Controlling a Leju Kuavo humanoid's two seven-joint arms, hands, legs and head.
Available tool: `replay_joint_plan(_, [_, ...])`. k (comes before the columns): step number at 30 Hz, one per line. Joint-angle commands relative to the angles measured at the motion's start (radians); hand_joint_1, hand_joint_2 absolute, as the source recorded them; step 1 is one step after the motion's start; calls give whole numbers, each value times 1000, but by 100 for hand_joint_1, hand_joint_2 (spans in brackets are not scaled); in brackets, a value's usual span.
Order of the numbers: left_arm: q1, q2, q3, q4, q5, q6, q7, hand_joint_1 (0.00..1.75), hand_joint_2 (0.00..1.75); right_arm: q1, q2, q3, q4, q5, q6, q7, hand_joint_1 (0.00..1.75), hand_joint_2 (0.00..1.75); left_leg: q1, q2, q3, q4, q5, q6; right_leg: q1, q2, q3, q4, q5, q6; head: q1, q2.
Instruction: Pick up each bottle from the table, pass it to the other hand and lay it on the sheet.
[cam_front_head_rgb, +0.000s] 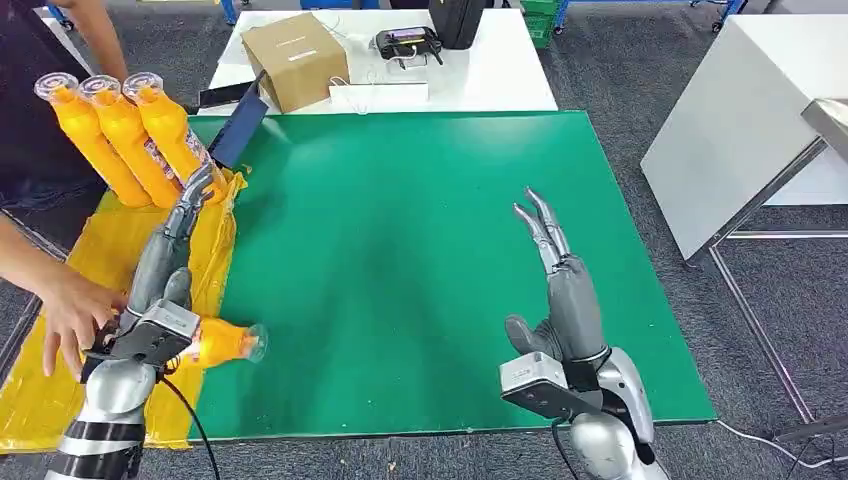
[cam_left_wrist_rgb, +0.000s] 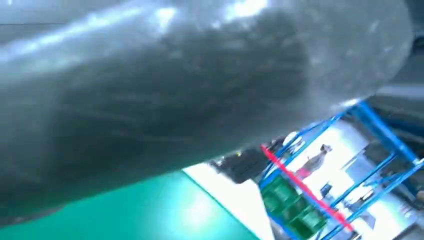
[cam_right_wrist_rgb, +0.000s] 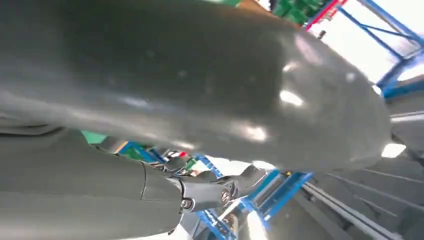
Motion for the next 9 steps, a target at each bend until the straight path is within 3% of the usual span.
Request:
replay_joint_plan(1, [-18, -77, 14, -49, 145, -143, -27, 0, 0, -84, 47, 83, 70, 126, -135, -44, 0, 0, 1, 0, 1, 0, -1, -1, 0, 4, 1, 0, 0, -1, 0, 0])
replay_joint_plan(9, [96, -82, -122, -200, 190, -175, -26, 0, 0, -85, 44, 174, 68, 157, -168, -28, 0, 0, 1, 0, 2, 0, -2, -1, 0, 5, 2, -1, -1, -1, 0, 0])
